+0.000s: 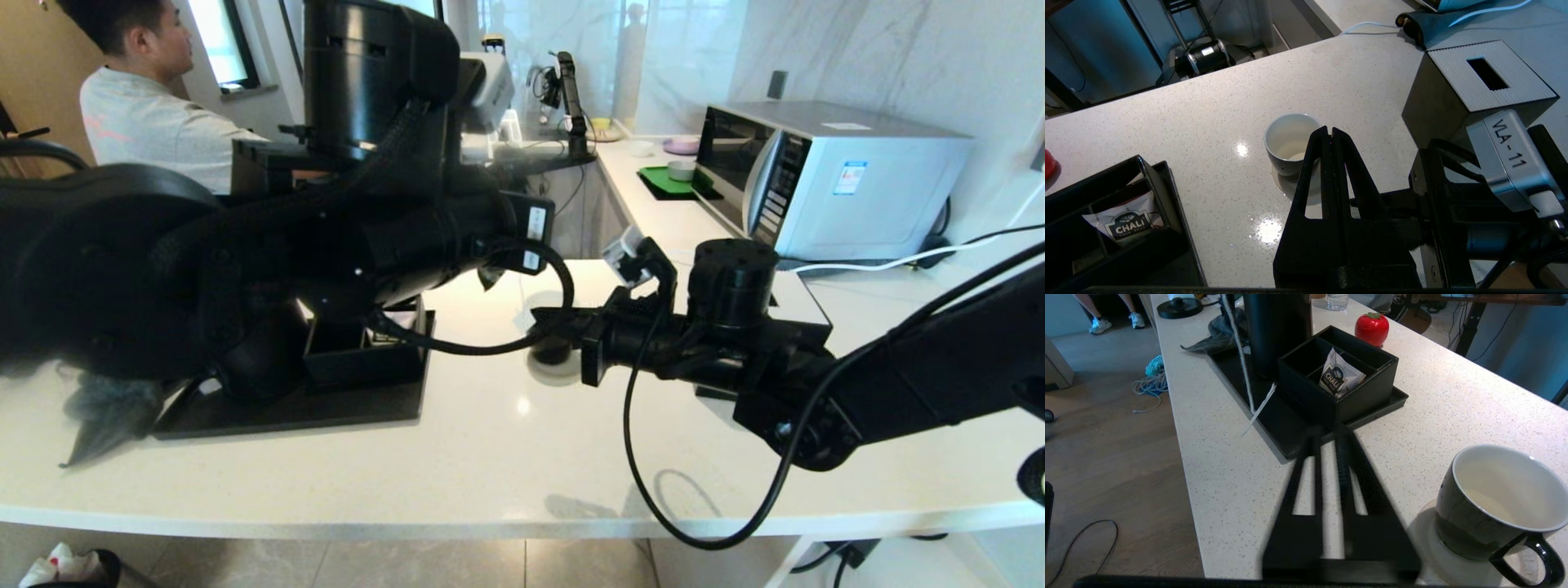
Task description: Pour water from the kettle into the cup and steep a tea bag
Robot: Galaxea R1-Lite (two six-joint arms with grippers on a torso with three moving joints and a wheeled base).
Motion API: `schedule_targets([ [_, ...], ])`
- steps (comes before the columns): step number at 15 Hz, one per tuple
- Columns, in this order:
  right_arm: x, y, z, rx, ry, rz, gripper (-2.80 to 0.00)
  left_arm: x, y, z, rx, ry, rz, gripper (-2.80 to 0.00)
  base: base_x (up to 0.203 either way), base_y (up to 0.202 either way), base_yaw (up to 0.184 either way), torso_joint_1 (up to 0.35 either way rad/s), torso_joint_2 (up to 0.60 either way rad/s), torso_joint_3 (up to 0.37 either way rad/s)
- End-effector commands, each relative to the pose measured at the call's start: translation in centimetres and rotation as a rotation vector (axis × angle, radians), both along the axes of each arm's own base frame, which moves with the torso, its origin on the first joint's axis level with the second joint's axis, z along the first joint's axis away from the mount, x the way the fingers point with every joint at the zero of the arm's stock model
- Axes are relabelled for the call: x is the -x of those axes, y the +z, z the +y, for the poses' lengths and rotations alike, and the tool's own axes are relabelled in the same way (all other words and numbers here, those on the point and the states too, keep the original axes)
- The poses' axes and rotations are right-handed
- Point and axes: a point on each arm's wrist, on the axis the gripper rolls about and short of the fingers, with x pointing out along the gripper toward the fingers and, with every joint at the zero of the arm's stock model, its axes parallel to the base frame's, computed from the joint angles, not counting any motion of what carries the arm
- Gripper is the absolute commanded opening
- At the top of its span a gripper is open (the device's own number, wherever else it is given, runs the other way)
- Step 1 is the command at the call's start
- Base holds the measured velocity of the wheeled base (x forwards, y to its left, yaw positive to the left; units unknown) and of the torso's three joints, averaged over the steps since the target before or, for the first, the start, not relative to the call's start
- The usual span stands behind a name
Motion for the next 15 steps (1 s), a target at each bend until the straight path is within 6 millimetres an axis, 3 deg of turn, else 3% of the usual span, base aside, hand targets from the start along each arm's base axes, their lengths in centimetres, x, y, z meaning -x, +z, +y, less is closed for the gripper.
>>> schedule_targets([
  [1,0.7,0.2,-0.4,0.002,0.015,0.002,0.00,0.0,0.0,0.0,0.000,0.004,0.000,-2.80,0.000,0.000,0.000,0.000,0.00,0.000],
  [7,1.2,0.2,-0.7,0.005,0.043,0.007,0.00,0.0,0.0,0.0,0.001,0.003,-0.002,-2.80,0.000,0.000,0.000,0.000,0.00,0.000],
  [15,0.7,3.1,0.9,-0.056,0.071,-0.022,0.00,-0.1,0.0,-0.1,0.001,0.002,0.000,-2.80,0.000,0.000,0.000,0.000,0.00,0.000],
])
